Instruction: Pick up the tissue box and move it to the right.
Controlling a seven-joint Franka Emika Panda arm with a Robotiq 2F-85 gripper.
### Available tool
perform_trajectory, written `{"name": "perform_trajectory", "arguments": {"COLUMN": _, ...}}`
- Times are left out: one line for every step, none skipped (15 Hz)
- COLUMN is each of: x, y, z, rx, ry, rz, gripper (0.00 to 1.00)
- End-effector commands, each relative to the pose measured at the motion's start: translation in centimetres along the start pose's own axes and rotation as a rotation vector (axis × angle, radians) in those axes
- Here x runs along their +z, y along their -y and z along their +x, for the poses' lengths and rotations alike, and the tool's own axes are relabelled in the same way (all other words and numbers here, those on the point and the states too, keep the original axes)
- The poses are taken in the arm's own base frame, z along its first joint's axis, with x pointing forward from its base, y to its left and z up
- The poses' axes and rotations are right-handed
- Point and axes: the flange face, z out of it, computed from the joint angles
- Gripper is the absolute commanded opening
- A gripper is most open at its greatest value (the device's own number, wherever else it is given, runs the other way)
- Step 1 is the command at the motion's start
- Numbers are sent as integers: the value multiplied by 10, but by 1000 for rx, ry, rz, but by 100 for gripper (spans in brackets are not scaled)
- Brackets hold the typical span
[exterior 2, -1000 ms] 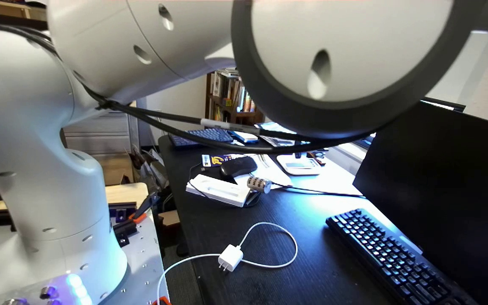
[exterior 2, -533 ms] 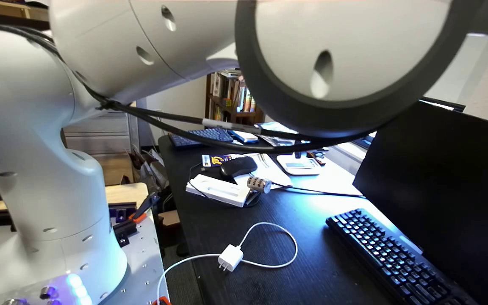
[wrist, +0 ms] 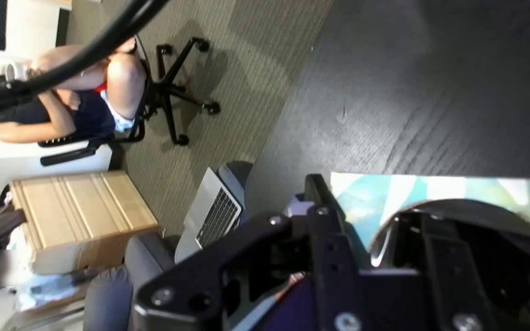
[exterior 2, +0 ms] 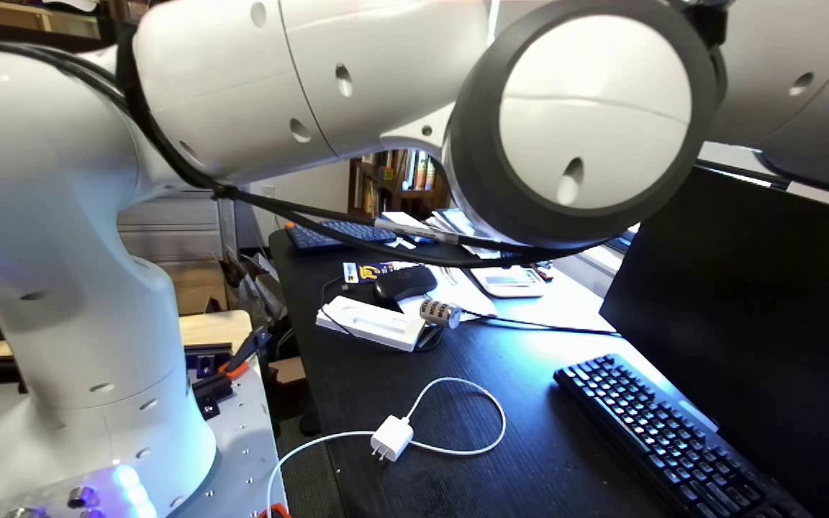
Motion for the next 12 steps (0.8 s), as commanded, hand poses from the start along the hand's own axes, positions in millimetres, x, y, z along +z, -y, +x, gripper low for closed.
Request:
{"name": "perform_trajectory", "arguments": {"x": 2, "y": 41, "z": 7, "rx": -71, "ry": -133, "rz": -67, "gripper": 3}}
{"name": "perform_trajectory", "arguments": {"x": 1, "y": 48, "z": 8, "rx": -73, "ry": -159, "rz": -74, "gripper": 3}}
{"name": "perform_trajectory", "arguments": {"x": 1, "y": 52, "z": 9, "rx": -80, "ry": -176, "rz": -68, "gripper": 3}}
{"name": "perform_trajectory", "arguments": {"x": 1, "y": 58, "z": 11, "rx": -100, "ry": -189, "rz": -59, "gripper": 3}}
{"name": "perform_trajectory", "arguments": {"x": 1, "y": 58, "z": 12, "rx": -110, "ry": -197, "rz": -59, "gripper": 3}}
{"name": "perform_trajectory", "arguments": {"x": 1, "y": 58, "z": 14, "rx": -118, "ry": -204, "rz": -56, "gripper": 3}}
{"name": "perform_trajectory", "arguments": {"x": 0, "y": 57, "z": 14, "rx": -123, "ry": -208, "rz": -53, "gripper": 3}}
{"name": "perform_trajectory", "arguments": {"x": 0, "y": 57, "z": 15, "rx": -131, "ry": -213, "rz": -51, "gripper": 3}}
{"name": "perform_trajectory", "arguments": {"x": 0, "y": 56, "z": 17, "rx": -143, "ry": -219, "rz": -41, "gripper": 3}}
{"name": "perform_trajectory", "arguments": {"x": -1, "y": 54, "z": 19, "rx": -161, "ry": -226, "rz": -32, "gripper": 3}}
{"name": "perform_trajectory", "arguments": {"x": -2, "y": 51, "z": 22, "rx": -185, "ry": -239, "rz": -17, "gripper": 3}}
{"name": "perform_trajectory", "arguments": {"x": -5, "y": 47, "z": 27, "rx": -207, "ry": -263, "rz": 5, "gripper": 3}}
